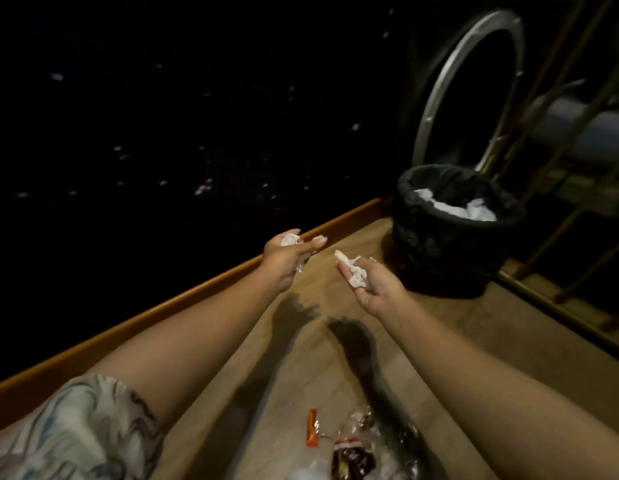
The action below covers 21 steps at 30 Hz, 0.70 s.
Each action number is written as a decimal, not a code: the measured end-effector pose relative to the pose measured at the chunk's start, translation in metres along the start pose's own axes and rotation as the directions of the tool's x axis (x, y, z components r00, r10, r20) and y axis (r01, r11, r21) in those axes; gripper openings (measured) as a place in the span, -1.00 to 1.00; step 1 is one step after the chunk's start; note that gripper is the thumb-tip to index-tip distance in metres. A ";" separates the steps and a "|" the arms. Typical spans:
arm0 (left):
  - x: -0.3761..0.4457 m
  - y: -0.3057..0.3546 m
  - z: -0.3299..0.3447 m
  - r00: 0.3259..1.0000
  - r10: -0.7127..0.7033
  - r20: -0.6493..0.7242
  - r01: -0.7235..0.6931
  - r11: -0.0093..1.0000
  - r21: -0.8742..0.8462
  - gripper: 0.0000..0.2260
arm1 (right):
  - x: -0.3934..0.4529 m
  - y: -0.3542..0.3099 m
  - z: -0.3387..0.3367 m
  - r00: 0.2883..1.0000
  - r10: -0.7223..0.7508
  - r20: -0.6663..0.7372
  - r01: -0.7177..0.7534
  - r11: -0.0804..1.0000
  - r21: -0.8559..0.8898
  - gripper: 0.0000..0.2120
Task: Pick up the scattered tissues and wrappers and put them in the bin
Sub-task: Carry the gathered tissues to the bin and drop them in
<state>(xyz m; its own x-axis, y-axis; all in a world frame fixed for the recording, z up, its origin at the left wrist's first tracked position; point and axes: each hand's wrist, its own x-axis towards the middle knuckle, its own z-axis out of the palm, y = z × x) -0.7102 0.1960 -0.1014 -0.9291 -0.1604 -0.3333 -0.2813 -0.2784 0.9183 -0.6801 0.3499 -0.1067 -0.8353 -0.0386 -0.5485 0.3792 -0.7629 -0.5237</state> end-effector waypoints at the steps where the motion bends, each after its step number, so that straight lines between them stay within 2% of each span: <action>1: 0.004 0.005 0.016 1.000 0.015 0.019 -0.015 1.000 0.004 -0.42 | 0.001 -0.016 0.001 0.999 -0.036 -0.011 0.036 0.999 -0.001 -0.67; 3: 0.018 0.007 0.048 0.999 0.047 0.027 -0.048 0.998 0.033 -0.47 | 0.001 -0.050 0.002 0.994 -0.109 -0.020 0.107 0.992 -0.060 -0.90; 4: 0.021 0.007 0.063 0.997 0.065 0.037 -0.067 0.997 0.034 -0.51 | -0.001 -0.066 0.002 0.990 -0.141 -0.016 0.139 0.987 -0.082 -0.93; 9: 0.021 0.007 0.141 0.993 0.113 0.041 -0.112 0.993 -0.019 -0.74 | 0.001 -0.154 -0.006 0.961 -0.262 -0.094 0.234 0.943 -0.236 -0.82; 11: 0.026 0.010 0.173 0.996 0.038 0.076 -0.031 0.996 -0.089 -0.88 | 0.010 -0.187 -0.010 0.932 -0.326 -0.158 0.282 0.926 -0.250 -0.83; 12: 0.027 0.013 0.188 0.993 -0.008 0.115 0.022 0.992 -0.120 -0.91 | 0.016 -0.201 -0.012 0.910 -0.361 -0.203 0.306 0.916 -0.257 -0.75; 15: 0.037 0.021 0.232 0.985 -0.049 0.164 0.065 0.993 -0.097 -0.87 | 0.033 -0.237 -0.014 0.862 -0.425 -0.276 0.361 0.897 -0.254 -0.47; 17: 0.044 0.030 0.258 0.996 -0.027 0.084 0.031 0.999 -0.040 -0.81 | 0.041 -0.254 -0.012 0.858 -0.430 -0.281 0.409 0.903 -0.135 -0.40; 19: 0.054 0.042 0.282 0.999 -0.036 0.025 0.036 0.999 -0.018 -0.63 | 0.043 -0.270 -0.009 0.844 -0.441 -0.305 0.439 0.895 -0.079 -0.42; 21: 0.058 0.053 0.303 0.996 -0.069 0.061 0.071 0.997 -0.032 -0.48 | 0.050 -0.285 -0.012 0.849 -0.432 -0.305 0.435 0.898 -0.062 -0.51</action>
<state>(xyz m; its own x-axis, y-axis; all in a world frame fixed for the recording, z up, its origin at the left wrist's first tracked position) -0.8514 0.4585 -0.0072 -0.9204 -0.0827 -0.3821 -0.3387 -0.3195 0.8850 -0.8250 0.5733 0.0072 -0.7515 0.4933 -0.4380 0.0022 -0.6621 -0.7494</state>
